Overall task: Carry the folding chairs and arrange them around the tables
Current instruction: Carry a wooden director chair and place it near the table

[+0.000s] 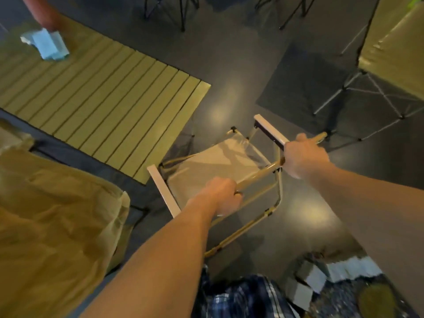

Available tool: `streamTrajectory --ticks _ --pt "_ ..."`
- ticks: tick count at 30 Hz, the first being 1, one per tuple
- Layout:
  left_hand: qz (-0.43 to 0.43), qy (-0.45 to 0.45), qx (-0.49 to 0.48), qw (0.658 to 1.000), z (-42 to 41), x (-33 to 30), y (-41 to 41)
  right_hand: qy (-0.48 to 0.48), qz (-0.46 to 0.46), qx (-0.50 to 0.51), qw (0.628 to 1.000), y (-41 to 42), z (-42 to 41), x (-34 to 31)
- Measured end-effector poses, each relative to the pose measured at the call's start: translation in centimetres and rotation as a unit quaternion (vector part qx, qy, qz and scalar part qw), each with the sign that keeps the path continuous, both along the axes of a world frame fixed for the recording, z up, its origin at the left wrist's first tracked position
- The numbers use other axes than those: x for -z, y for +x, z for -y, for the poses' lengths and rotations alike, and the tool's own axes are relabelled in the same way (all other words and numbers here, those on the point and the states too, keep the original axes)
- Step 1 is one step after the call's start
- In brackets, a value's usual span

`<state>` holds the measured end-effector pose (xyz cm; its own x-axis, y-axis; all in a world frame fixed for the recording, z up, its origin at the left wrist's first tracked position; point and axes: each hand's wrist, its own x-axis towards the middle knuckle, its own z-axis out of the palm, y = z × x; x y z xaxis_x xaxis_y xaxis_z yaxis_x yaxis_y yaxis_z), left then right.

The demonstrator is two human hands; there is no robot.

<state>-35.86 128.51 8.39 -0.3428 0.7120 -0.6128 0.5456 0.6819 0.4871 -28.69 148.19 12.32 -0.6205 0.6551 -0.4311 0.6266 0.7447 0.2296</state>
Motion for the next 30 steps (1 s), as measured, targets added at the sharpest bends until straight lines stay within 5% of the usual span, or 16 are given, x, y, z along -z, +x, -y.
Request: streamTrajectory --ticks 6,11,19,26,28,30 --pt "0.081 -0.004 -0.09 0.993 -6.1 1.3 -0.5 -0.049 0.039 -0.012 0.998 -3.3 -6.7 2.3" --pt "0.037 -0.037 -0.166 0.985 -10.7 1.9 1.9 -0.062 0.022 -0.123 0.99 -3.3 -11.6 3.8" --pt "0.034 -0.155 -0.243 0.957 -14.4 4.8 12.1 -0.039 0.074 -0.302 0.949 1.7 -15.2 4.7" --pt "0.056 -0.172 -0.287 0.941 -15.4 7.7 20.2 -0.039 0.188 -0.336 0.922 5.7 -16.4 8.6" --pt "0.046 -0.254 -0.284 0.923 -14.5 8.4 22.5 -0.048 0.244 -0.344 0.905 7.5 -17.3 9.8" --pt "0.096 -0.348 -0.366 0.858 -12.6 9.2 24.3 -0.059 0.294 -0.351 0.887 9.7 -17.9 10.9"
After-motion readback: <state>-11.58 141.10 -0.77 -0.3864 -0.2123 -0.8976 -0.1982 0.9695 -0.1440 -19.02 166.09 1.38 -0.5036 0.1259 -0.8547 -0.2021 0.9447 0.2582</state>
